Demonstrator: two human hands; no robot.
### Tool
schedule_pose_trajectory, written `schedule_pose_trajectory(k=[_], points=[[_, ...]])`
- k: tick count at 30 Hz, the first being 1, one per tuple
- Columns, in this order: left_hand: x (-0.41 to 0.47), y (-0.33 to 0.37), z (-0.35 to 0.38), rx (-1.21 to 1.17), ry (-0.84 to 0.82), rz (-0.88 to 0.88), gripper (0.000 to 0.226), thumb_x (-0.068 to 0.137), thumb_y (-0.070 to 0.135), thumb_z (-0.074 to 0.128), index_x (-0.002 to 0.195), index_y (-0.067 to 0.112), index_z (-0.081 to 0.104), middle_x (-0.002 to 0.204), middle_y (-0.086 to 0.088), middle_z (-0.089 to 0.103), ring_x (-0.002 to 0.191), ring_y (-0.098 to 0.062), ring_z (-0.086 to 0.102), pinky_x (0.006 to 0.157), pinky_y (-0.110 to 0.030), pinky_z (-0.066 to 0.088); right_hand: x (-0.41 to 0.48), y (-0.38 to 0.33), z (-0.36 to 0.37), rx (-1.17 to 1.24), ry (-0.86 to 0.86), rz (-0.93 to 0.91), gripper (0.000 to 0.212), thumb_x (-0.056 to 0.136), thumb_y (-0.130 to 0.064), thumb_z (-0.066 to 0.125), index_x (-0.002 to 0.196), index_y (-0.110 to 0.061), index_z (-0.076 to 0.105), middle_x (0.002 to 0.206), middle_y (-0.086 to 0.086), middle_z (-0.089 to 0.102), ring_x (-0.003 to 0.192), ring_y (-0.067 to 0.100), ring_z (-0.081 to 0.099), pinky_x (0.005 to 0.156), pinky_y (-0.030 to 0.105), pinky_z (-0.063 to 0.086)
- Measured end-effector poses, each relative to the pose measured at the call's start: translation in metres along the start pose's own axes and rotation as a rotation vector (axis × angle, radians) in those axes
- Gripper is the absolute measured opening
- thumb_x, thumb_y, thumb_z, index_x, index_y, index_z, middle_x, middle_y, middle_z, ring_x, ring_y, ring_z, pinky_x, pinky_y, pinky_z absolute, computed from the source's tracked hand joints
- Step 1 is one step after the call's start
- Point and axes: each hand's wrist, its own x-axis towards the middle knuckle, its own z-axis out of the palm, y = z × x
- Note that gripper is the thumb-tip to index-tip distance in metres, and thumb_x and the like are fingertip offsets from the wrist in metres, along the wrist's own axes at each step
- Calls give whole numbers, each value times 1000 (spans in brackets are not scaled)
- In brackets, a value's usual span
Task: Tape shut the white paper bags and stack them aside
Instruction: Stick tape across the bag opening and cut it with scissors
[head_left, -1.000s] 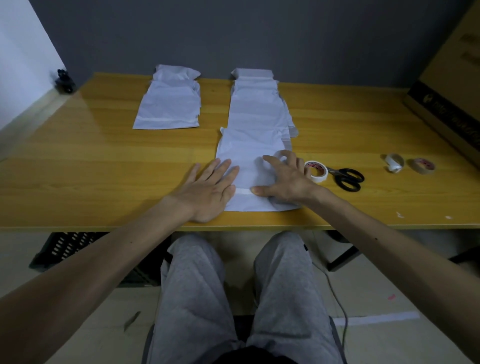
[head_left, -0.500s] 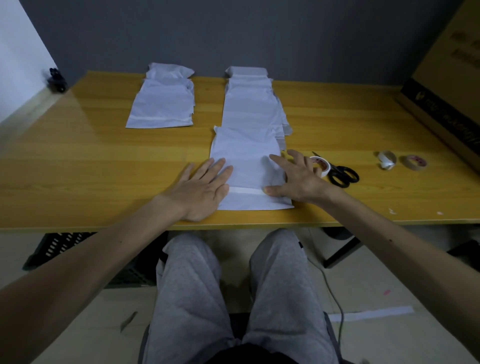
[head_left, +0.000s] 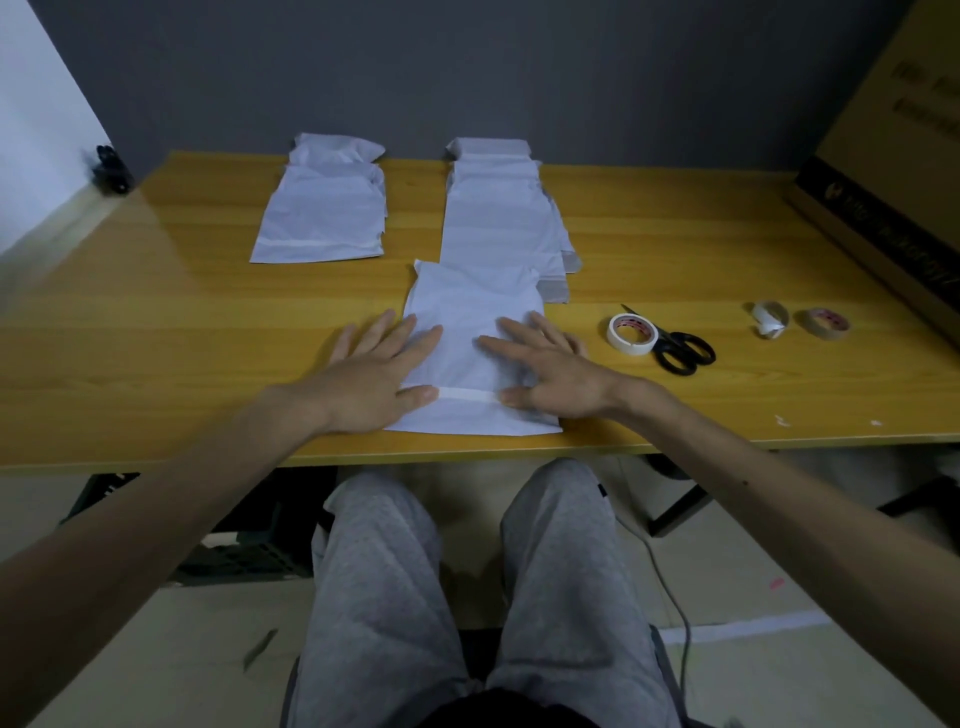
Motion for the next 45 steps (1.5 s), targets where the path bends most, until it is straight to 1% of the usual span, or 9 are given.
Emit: schedule_pose_trajectory(k=[3, 6, 11, 16, 20, 30, 40, 43, 45], points=[[5, 17, -4, 5, 96, 95, 65, 103, 39, 33, 154, 24, -4, 160, 5, -17, 144, -9, -23, 117, -32, -11, 0, -3, 0, -22, -25, 7, 67, 95, -38, 51, 151, -38, 15, 161, -10, -5, 146, 11, -13, 114, 37, -4], [14, 42, 0, -110, 40, 95, 61, 105, 39, 24, 154, 14, -2, 160, 3, -16, 145, -8, -19, 115, -25, -9, 1, -2, 1, 26, -7, 21, 71, 93, -36, 55, 152, -35, 14, 161, -11, -2, 146, 9, -9, 114, 36, -3], [20, 48, 20, -7, 43, 42, 59, 103, 44, 9, 152, 20, -13, 158, 7, -24, 143, -9, -26, 118, -33, -13, 3, -3, 5, 37, 38, 22, 72, 92, -37, 56, 152, -32, 16, 161, -11, 1, 146, 9, -7, 115, 36, -3], [17, 44, 25, 18, 70, 36, 59, 102, 48, 8, 152, 26, -14, 157, 10, -24, 143, -8, -24, 119, -38, -12, 4, 4, 3, 24, -11, 3, 70, 95, -41, 51, 152, -31, 12, 160, -13, -3, 146, 7, -10, 116, 39, -9], [18, 42, 25, 25, 74, 41, 58, 101, 49, 7, 152, 29, -13, 157, 12, -24, 144, -9, -24, 118, -42, -13, 0, 14, 3, 82, -22, -46, 68, 96, -40, 50, 152, -33, 11, 160, -12, -3, 145, 6, -12, 115, 34, -11], [19, 40, 28, 38, 94, 50, 59, 100, 51, 6, 151, 30, -14, 157, 13, -24, 144, -8, -23, 118, -41, -12, -16, 34, -3, 147, -26, -43, 71, 96, -33, 55, 150, -37, 9, 160, -9, -4, 145, 10, -14, 119, 36, -6], [17, 34, 27, 26, 71, 43, 58, 100, 51, 7, 151, 33, -15, 157, 14, -24, 143, -7, -24, 118, -40, -13, -16, 29, -12, 205, -58, 50, 80, 90, -14, 59, 151, -36, 13, 161, -8, -4, 146, 12, -12, 119, 38, -4], [17, 35, 28, 20, 72, 40, 58, 100, 51, 7, 151, 32, -14, 157, 14, -24, 143, -7, -24, 118, -40, -13, -20, 33, -5, 291, 17, 55, 80, 89, -12, 61, 151, -34, 16, 160, -9, 1, 146, 9, -9, 119, 35, -2], [17, 35, 27, 21, 70, 36, 58, 100, 51, 7, 151, 32, -14, 157, 14, -24, 143, -7, -25, 118, -40, -13, -22, 35, 0, 401, 103, 43, 81, 85, -7, 64, 149, -34, 23, 160, -11, 8, 146, 7, -3, 119, 35, 5]])
